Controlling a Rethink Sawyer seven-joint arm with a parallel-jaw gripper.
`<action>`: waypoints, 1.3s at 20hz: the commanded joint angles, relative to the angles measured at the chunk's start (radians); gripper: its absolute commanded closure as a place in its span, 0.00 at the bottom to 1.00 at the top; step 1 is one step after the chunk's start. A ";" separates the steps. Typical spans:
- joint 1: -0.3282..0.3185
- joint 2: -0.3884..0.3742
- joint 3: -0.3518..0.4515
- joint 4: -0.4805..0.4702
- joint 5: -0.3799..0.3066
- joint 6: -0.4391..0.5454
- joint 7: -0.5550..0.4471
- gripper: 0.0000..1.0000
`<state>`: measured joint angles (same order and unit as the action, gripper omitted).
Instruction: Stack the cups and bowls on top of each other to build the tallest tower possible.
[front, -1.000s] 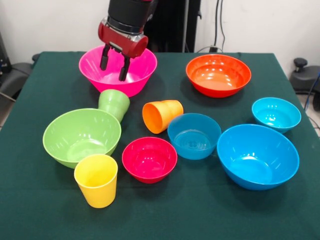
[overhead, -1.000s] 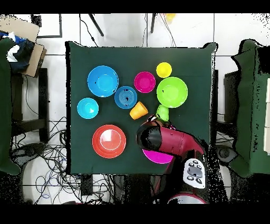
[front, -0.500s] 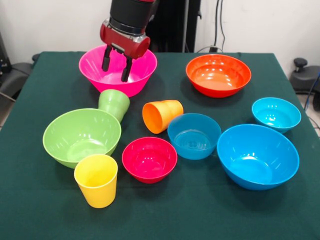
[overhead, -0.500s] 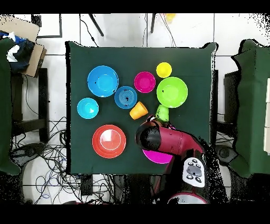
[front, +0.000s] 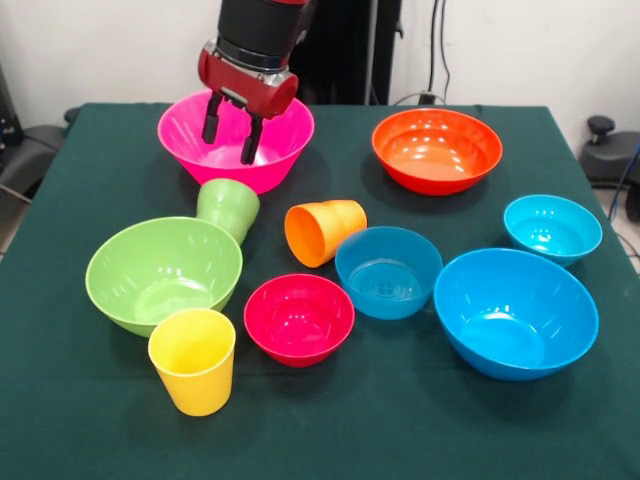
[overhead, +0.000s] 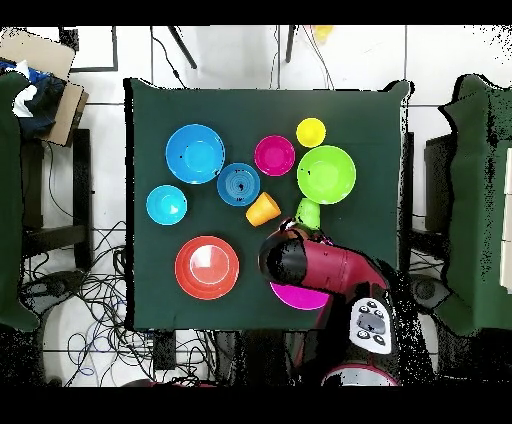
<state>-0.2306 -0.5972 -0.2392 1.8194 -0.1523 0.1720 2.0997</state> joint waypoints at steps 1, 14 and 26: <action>-0.011 0.048 0.118 0.022 -0.048 0.036 0.023 0.00; 0.001 0.050 0.104 0.024 -0.046 0.034 0.034 1.00; 0.008 0.050 0.100 0.016 -0.045 0.048 0.030 1.00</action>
<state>-0.2344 -0.5972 -0.2389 1.8194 -0.1525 0.1722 2.0997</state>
